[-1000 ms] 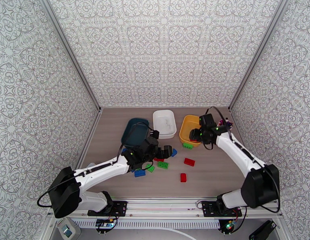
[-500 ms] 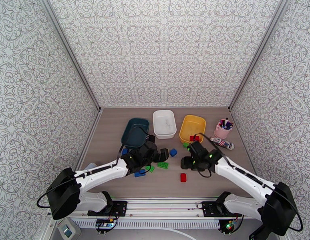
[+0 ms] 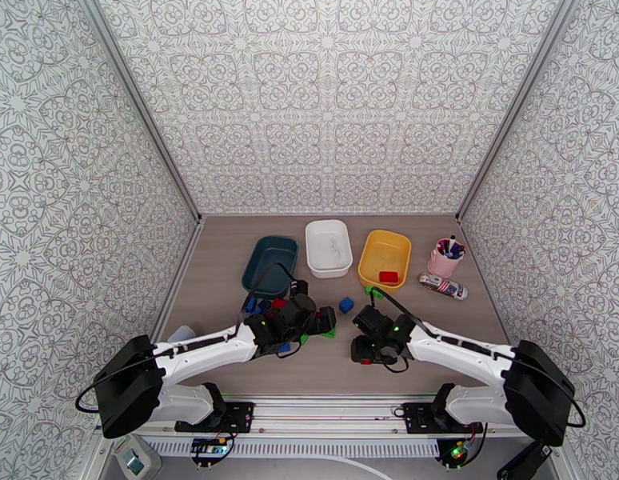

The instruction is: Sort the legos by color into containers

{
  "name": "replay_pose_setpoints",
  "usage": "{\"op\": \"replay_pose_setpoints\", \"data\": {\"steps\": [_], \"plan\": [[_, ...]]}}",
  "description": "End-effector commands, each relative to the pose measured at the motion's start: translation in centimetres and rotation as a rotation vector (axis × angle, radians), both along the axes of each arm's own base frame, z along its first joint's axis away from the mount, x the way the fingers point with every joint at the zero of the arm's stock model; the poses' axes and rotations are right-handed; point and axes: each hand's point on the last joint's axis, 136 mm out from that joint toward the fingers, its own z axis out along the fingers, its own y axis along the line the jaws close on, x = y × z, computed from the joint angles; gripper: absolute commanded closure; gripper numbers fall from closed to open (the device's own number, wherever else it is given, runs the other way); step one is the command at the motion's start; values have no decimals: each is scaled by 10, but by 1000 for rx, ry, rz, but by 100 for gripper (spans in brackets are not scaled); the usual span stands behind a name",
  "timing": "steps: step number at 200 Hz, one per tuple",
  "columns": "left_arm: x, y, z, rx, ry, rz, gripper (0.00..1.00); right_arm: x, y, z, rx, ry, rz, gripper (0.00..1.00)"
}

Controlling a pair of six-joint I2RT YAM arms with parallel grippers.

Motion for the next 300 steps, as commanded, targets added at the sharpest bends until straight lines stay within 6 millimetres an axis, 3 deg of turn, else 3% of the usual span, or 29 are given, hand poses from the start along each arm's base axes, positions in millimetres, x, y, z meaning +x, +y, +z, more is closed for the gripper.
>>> {"op": "replay_pose_setpoints", "data": {"steps": [1,58,81,119,162,207,232,250,275,300], "plan": [[-1,4,-1,3,-4,24,1,7,2,-4,-25,-22,-12,39],[-2,4,-3,6,0,20,1,12,-1,-5,-58,-38,-26,60],[-1,-1,-3,-3,-2,-1,1,16,0,5,-49,-64,-27,71],[6,-26,16,-68,-46,-100,1,35,-10,32,-20,-124,-59,75],[30,-67,54,-172,-105,-224,1,87,-39,77,33,-218,-152,75],[80,-98,83,-221,-106,-254,1,165,-79,116,32,-313,-262,76],[106,-113,95,-197,-102,-261,1,204,-91,121,21,-311,-292,75],[115,-120,103,-186,-109,-268,1,225,-95,117,13,-294,-301,73],[114,-119,107,-190,-114,-263,1,243,-99,114,4,-278,-303,62],[108,-110,101,-172,-114,-248,1,247,-100,119,-6,-283,-289,49]]}}
